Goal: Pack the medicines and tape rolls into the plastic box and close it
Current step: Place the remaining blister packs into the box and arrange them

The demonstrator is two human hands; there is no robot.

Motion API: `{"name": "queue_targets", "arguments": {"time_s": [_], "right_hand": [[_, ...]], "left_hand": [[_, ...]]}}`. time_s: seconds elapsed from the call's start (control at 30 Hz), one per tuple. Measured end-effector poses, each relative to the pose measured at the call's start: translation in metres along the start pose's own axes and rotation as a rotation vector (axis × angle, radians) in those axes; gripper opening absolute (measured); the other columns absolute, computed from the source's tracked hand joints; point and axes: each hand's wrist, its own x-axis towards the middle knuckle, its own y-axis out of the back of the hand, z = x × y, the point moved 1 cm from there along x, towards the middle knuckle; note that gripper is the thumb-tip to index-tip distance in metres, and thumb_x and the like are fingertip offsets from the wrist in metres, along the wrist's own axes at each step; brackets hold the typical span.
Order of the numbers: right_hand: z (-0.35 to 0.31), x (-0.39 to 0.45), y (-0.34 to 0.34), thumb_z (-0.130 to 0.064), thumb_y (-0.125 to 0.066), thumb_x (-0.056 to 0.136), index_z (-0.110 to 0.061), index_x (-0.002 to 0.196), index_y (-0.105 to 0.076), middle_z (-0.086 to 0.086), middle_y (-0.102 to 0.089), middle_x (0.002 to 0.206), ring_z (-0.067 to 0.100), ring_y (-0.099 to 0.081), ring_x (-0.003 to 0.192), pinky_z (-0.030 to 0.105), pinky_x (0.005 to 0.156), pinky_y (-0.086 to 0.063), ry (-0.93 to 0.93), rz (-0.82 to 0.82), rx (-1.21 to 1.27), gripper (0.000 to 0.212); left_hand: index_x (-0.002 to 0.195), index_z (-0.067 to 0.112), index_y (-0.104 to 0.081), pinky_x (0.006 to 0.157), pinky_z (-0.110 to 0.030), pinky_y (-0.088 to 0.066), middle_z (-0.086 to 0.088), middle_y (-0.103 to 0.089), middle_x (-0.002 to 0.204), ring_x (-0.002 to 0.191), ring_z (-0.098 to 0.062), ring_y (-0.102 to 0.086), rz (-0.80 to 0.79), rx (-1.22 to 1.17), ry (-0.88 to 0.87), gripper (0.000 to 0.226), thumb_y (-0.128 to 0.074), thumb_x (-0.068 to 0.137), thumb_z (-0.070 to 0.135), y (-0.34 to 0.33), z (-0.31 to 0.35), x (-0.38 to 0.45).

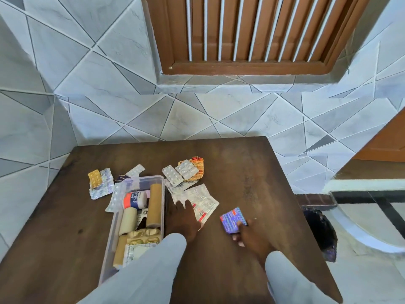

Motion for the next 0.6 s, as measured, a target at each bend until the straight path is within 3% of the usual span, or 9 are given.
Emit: {"name": "queue_targets", "arguments": {"time_s": [0.17,0.27,0.43,0.6], "right_hand": [[-0.020,0.011,-0.010,-0.016,-0.041,0.102,-0.015,0.091,-0.052,0.010,-0.069,0.080,0.016,-0.061,0.060,0.029,0.060,-0.050,0.011,-0.099,0.086,0.016],[-0.023,0.012,-0.014,-0.018,-0.039,0.102,-0.017,0.091,-0.053,0.010,-0.072,0.086,0.017,-0.063,0.064,0.030,0.064,-0.051,0.003,-0.092,0.138,0.017],[-0.032,0.007,-0.018,-0.022,-0.038,0.102,-0.018,0.095,-0.056,0.007,-0.066,0.086,0.015,-0.057,0.069,0.032,0.069,-0.050,-0.002,-0.003,0.264,0.020],[-0.060,-0.014,-0.027,-0.017,-0.043,0.098,-0.012,0.080,-0.054,0.006,-0.046,0.068,0.014,-0.041,0.059,0.028,0.058,-0.038,0.068,0.042,0.323,0.022]], "left_hand": [[0.146,0.016,-0.032,0.113,-0.041,-0.033,-0.011,-0.042,0.146,0.135,-0.032,-0.038,0.157,0.069,0.024,0.062,-0.053,0.092,0.038,0.000,0.014,-0.004],[0.142,0.019,-0.039,0.110,-0.039,-0.038,-0.007,-0.048,0.143,0.129,-0.027,-0.046,0.167,-0.013,0.031,0.053,-0.052,0.094,0.036,0.000,0.012,-0.006],[0.125,0.018,-0.058,0.099,-0.037,-0.048,-0.006,-0.060,0.130,0.117,-0.025,-0.057,0.095,-0.477,0.026,0.035,-0.055,0.092,0.028,0.023,0.002,-0.010],[0.116,0.014,-0.064,0.081,-0.031,-0.054,-0.003,-0.068,0.114,0.101,-0.021,-0.065,0.146,-0.810,0.123,0.025,-0.062,0.091,0.018,0.064,-0.037,-0.034]]}}
